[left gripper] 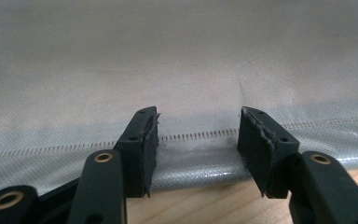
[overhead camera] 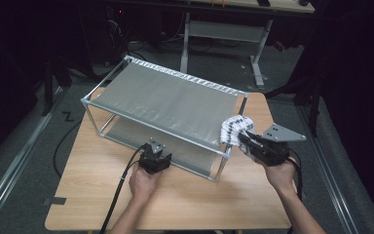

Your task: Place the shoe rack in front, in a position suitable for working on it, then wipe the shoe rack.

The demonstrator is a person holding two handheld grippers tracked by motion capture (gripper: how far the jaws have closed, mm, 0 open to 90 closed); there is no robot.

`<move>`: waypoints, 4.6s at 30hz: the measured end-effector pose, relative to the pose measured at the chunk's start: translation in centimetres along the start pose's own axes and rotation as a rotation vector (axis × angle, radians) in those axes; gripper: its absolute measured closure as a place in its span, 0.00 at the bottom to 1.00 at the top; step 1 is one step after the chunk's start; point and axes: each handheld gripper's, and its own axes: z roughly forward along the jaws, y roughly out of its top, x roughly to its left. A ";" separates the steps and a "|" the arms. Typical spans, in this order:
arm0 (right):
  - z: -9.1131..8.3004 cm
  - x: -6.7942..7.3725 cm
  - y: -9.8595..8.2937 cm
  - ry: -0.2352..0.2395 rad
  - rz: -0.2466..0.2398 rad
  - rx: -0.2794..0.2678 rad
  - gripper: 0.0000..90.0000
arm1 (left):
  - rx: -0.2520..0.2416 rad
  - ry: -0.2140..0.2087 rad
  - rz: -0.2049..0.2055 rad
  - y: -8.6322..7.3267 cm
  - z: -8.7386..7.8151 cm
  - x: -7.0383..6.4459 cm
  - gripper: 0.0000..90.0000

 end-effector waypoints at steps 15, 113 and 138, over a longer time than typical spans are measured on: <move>-0.9 -2.2 -3.3 -0.084 0.084 0.019 0.90 | 0.000 -0.001 -0.001 0.0 0.0 0.0 0.53; 4.3 5.4 -12.4 0.054 0.139 0.133 0.66 | 0.047 0.142 -0.097 -0.7 -4.2 7.6 0.45; 4.3 8.1 -9.5 0.101 0.093 0.018 0.75 | 0.055 0.311 -0.261 -1.1 -6.3 15.7 0.44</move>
